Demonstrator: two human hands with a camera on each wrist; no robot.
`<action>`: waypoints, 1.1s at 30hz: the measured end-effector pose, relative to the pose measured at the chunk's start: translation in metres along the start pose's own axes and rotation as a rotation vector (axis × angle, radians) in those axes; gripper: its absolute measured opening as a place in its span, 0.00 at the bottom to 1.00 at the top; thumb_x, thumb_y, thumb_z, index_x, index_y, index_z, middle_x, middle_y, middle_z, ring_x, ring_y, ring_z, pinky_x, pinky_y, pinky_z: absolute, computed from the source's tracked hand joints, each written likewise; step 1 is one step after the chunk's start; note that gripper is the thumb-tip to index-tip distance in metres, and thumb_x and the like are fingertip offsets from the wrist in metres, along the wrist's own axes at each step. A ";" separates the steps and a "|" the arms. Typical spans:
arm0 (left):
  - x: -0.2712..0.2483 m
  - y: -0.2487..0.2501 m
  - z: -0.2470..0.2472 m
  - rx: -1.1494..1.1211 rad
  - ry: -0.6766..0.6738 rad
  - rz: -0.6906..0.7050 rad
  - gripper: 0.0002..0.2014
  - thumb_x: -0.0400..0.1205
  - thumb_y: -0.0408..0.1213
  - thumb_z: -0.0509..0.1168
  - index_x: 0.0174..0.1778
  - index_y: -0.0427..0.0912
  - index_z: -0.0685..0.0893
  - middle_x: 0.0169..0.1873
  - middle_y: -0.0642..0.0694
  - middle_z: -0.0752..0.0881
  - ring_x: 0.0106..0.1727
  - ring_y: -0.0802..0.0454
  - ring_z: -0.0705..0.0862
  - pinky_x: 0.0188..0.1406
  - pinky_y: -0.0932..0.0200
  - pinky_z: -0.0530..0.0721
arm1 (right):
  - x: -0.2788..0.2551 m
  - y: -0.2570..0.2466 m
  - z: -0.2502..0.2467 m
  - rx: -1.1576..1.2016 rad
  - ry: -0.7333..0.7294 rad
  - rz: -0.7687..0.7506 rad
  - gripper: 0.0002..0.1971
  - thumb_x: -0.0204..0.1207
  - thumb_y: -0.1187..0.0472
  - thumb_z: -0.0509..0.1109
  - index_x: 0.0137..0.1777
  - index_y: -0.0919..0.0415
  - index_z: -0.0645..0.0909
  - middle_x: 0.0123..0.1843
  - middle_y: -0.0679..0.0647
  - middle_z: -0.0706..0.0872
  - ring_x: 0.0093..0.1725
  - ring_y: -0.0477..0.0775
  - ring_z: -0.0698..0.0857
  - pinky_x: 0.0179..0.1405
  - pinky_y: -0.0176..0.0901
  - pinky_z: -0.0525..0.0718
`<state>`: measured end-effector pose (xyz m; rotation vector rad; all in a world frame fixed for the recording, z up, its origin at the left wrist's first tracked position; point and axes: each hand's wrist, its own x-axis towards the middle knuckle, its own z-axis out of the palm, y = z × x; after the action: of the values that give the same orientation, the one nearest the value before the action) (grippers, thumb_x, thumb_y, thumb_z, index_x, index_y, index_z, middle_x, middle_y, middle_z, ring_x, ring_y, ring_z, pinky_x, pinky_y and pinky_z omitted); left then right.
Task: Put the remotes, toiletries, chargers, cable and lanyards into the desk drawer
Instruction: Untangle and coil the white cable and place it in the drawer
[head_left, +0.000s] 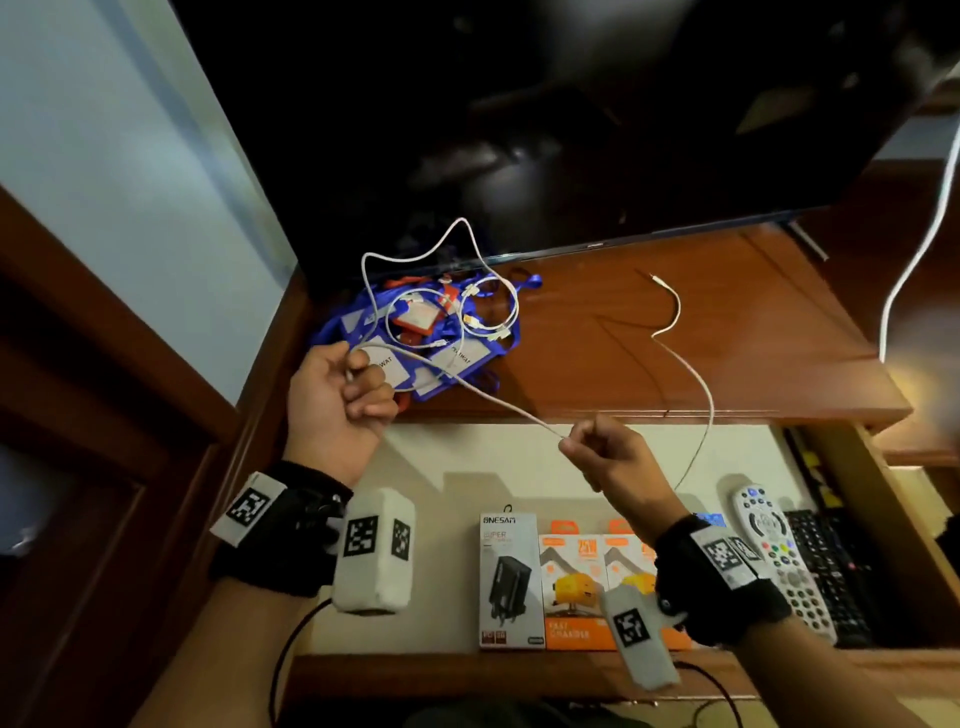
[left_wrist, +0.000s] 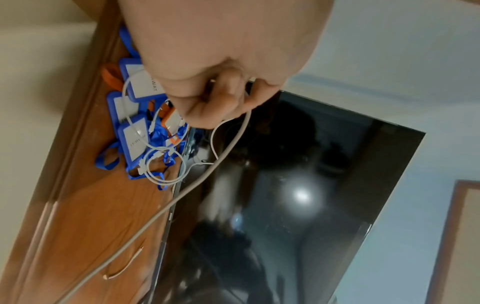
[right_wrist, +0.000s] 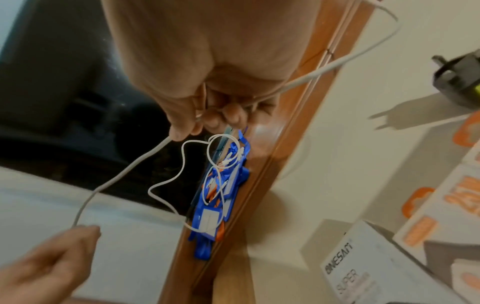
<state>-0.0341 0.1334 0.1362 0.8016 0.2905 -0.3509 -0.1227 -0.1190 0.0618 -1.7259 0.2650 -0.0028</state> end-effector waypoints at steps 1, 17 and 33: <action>-0.001 -0.003 -0.003 -0.020 0.024 0.032 0.10 0.75 0.41 0.57 0.29 0.46 0.68 0.16 0.54 0.61 0.14 0.61 0.58 0.12 0.70 0.62 | -0.001 0.002 0.001 -0.047 0.005 -0.031 0.10 0.75 0.67 0.72 0.35 0.62 0.76 0.28 0.55 0.73 0.29 0.49 0.70 0.32 0.44 0.71; -0.018 -0.075 -0.006 0.827 -0.105 0.282 0.16 0.84 0.33 0.58 0.32 0.40 0.85 0.21 0.44 0.79 0.28 0.51 0.78 0.36 0.64 0.76 | 0.006 -0.043 0.058 -0.313 -0.188 -0.542 0.11 0.75 0.55 0.69 0.34 0.59 0.83 0.30 0.46 0.84 0.29 0.45 0.79 0.31 0.41 0.76; -0.031 -0.067 -0.011 0.380 -0.174 -0.242 0.16 0.75 0.41 0.57 0.19 0.44 0.69 0.15 0.52 0.61 0.18 0.56 0.60 0.25 0.62 0.67 | 0.007 -0.036 0.063 -0.136 -0.274 -0.227 0.18 0.79 0.56 0.69 0.27 0.61 0.80 0.20 0.46 0.73 0.24 0.46 0.68 0.27 0.36 0.65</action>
<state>-0.0915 0.1045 0.0972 1.1040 0.1586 -0.7138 -0.1001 -0.0538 0.0852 -1.8591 -0.1369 0.0867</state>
